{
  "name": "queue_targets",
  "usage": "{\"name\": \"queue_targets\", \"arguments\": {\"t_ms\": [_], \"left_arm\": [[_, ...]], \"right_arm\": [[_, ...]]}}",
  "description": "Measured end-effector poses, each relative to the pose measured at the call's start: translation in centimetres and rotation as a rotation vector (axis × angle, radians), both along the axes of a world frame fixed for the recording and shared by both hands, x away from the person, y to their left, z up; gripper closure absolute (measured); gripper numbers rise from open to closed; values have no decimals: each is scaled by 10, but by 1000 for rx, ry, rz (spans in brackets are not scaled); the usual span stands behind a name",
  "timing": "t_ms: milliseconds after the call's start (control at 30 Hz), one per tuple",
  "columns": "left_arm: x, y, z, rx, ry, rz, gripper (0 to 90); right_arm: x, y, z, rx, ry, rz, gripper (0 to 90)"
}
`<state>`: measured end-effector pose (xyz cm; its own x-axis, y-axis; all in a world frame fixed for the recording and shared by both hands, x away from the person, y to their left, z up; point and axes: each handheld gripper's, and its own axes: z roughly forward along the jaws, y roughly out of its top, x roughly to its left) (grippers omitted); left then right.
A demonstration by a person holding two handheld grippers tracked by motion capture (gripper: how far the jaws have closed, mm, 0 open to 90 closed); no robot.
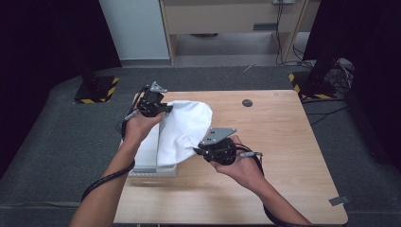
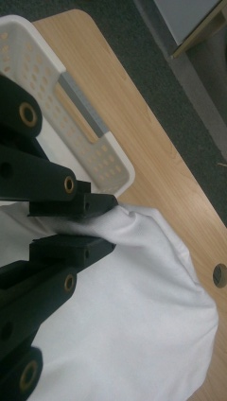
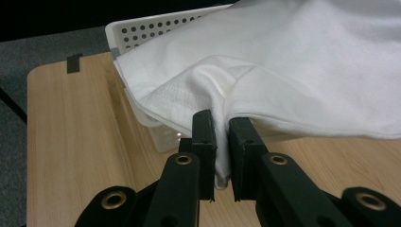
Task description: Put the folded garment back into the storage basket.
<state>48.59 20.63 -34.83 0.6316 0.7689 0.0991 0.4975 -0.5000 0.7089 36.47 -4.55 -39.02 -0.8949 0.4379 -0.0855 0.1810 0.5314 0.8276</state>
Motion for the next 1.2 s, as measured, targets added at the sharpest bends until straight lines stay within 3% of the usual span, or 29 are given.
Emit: {"name": "queue_targets", "arguments": {"t_ms": [600,1200], "left_arm": [[5,20,-1,5,4,18,820],[6,51,-5,-1,-10,51,821]], "right_arm": [[5,23,1,2,2,8,822],[12,49,-5,2,12,21,822]]}}
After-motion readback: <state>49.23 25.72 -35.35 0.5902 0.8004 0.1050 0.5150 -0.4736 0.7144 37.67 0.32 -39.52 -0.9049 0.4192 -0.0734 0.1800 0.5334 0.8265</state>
